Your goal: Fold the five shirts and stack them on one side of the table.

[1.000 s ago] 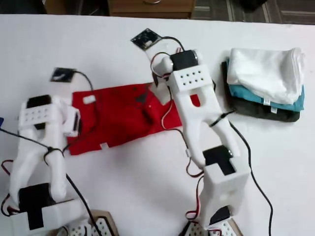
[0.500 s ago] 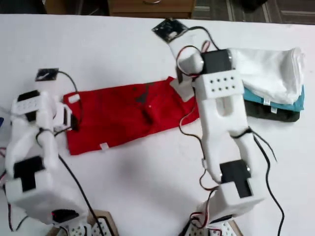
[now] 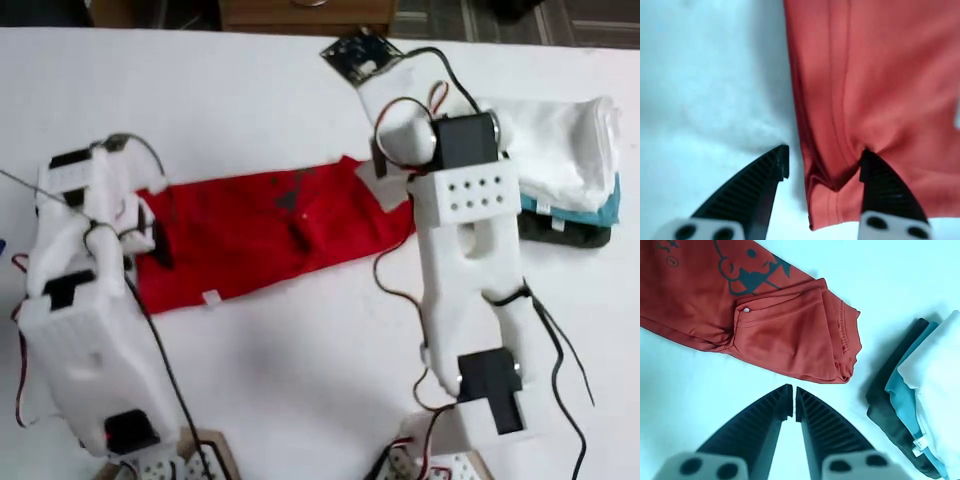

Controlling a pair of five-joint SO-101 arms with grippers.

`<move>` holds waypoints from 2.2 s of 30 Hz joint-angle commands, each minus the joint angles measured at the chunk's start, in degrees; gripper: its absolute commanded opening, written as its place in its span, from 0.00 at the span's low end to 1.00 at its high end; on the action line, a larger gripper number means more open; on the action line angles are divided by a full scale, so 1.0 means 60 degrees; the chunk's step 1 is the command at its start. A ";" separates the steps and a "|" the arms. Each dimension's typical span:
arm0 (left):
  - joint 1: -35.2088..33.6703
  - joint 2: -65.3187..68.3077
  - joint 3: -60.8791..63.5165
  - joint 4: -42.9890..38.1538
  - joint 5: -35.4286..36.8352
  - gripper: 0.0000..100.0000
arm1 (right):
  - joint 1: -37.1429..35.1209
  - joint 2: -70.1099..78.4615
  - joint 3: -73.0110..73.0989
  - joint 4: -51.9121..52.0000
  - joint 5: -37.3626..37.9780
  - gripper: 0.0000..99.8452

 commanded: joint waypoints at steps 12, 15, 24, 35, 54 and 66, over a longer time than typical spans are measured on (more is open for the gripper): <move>-0.1480 0.1289 -0.2967 0.1919 -0.1333 0.03 | 0.0374 -0.2484 0.0821 0.0154 0.0029 0.02; -0.2242 0.1333 -0.3905 0.2491 -0.1875 0.03 | 0.0842 -0.3187 0.1949 0.0110 0.0029 0.02; -0.2520 0.1055 -0.4989 0.3385 -0.2403 0.03 | 0.2864 -0.5941 0.7560 -0.1897 0.0073 0.02; 0.0308 -0.3092 -0.1766 0.3399 -0.1538 0.03 | 0.3846 -1.0088 1.6234 -0.5985 0.0103 0.02; 0.6198 -0.4264 -0.2542 0.2139 -0.0908 0.03 | 0.4212 -1.0454 1.8886 -0.8725 0.0015 0.02; 0.7136 -0.1363 -0.4784 0.1304 -0.0630 0.03 | 0.4168 -1.0454 1.8901 -0.8725 0.0015 0.02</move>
